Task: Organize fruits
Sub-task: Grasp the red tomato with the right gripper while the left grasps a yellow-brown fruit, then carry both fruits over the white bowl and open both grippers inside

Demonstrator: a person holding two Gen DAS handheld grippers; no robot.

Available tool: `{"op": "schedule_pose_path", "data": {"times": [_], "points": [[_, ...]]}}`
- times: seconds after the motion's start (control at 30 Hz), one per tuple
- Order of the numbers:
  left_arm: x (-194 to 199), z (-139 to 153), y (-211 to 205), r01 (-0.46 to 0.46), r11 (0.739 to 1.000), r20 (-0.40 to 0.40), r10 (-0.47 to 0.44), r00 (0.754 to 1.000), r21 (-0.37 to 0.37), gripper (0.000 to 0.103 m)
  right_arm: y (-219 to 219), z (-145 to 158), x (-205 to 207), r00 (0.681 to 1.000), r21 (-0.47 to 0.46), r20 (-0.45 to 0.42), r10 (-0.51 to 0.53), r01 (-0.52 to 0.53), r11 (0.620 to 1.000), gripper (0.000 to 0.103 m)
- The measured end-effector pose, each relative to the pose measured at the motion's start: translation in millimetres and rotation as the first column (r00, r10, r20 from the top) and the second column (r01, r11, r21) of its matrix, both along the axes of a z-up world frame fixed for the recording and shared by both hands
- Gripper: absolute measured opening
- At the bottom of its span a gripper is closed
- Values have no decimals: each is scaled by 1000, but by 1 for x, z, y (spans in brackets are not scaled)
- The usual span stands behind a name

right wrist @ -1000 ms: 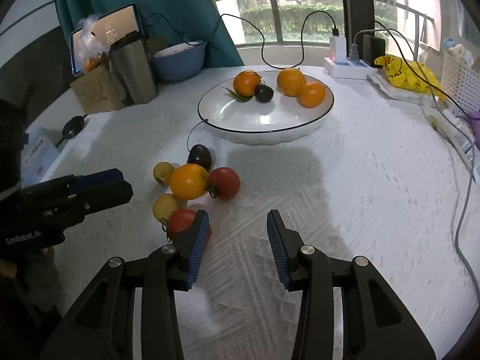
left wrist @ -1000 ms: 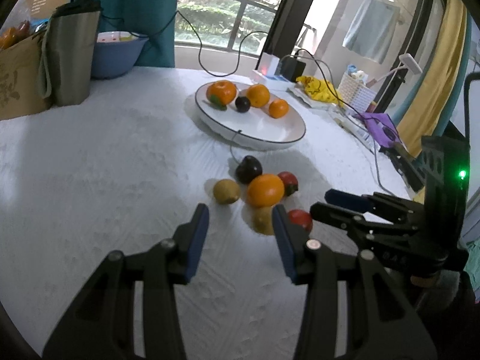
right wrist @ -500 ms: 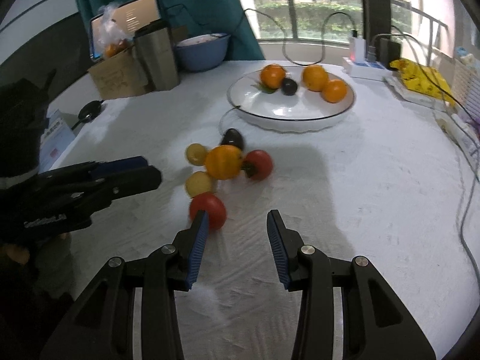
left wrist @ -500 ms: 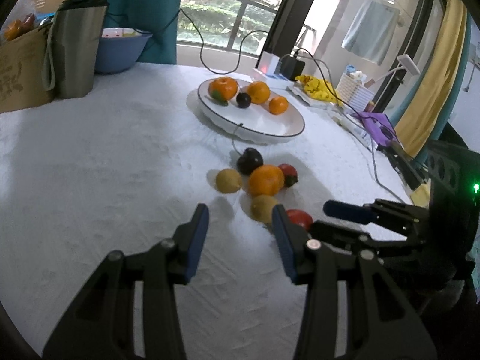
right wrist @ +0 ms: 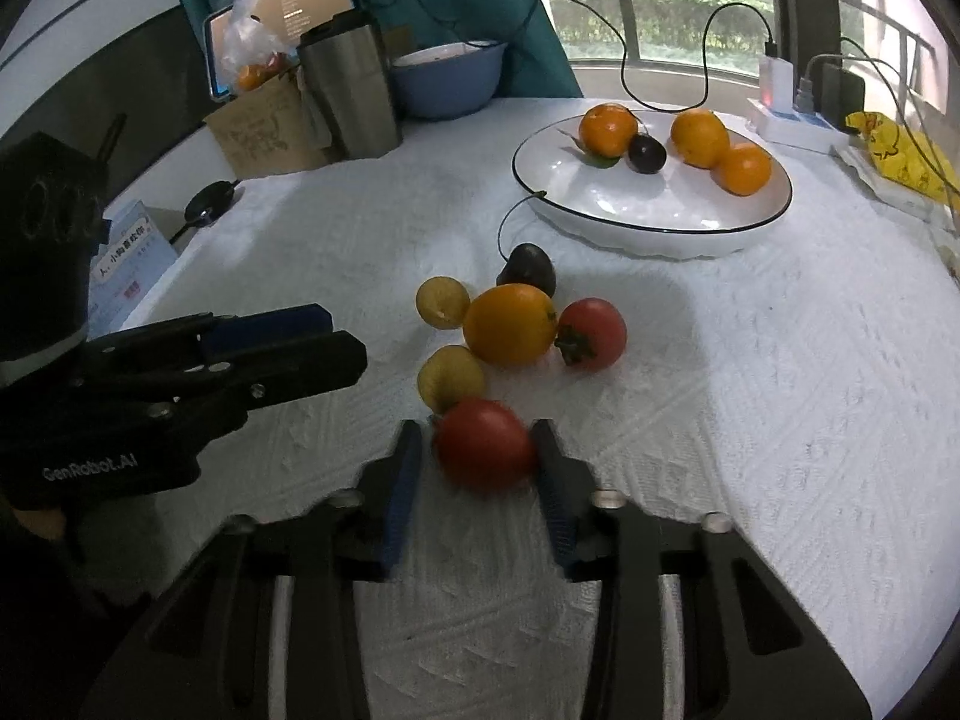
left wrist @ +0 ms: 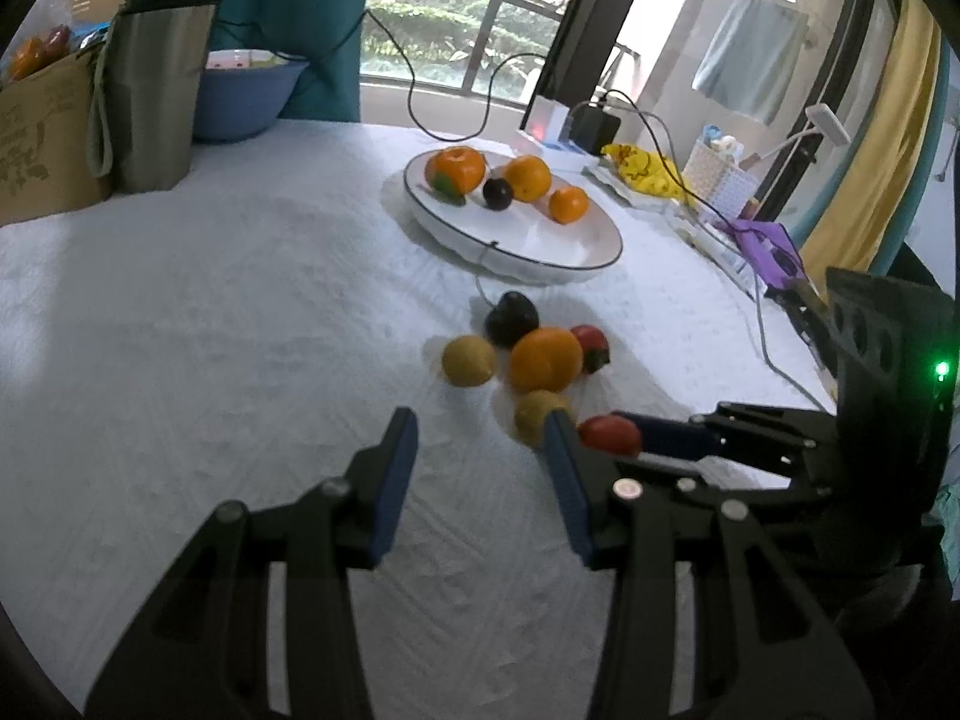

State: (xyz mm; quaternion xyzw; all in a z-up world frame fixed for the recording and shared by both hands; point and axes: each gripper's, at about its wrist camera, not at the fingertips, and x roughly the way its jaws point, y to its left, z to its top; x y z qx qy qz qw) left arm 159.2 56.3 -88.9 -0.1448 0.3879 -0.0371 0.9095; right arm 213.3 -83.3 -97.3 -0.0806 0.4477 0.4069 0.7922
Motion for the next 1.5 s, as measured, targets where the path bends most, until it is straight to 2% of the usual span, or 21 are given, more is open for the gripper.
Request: {"op": "schedule_pose_path", "data": {"times": [0.4,0.83,0.9,0.97,1.2,1.5], "points": [[17,-4,-24,45,999,-30,-44,999,30,45,-24,12,6,999,14,39,-35,35,999,34],[36,-16,-49,78,987,-86,-66,994,137,44,-60,21,35,990,47,68,-122,119,992,34],[36,-17,-53,89,982,-91,-75,993,166,32,-62,20,38,989,50,72,-127,124,991,34],[36,-17,-58,106,976,-94,-90,992,192,28,-64,19,40,988,48,75,-134,131,990,34],[35,-12,-64,111,970,-77,-96,992,216,28,-67,23,48,986,52,84,-144,140,989,34],[40,18,-56,87,974,7,-90,996,208,28,-71,34,55,981,61,109,-158,153,986,34]]}}
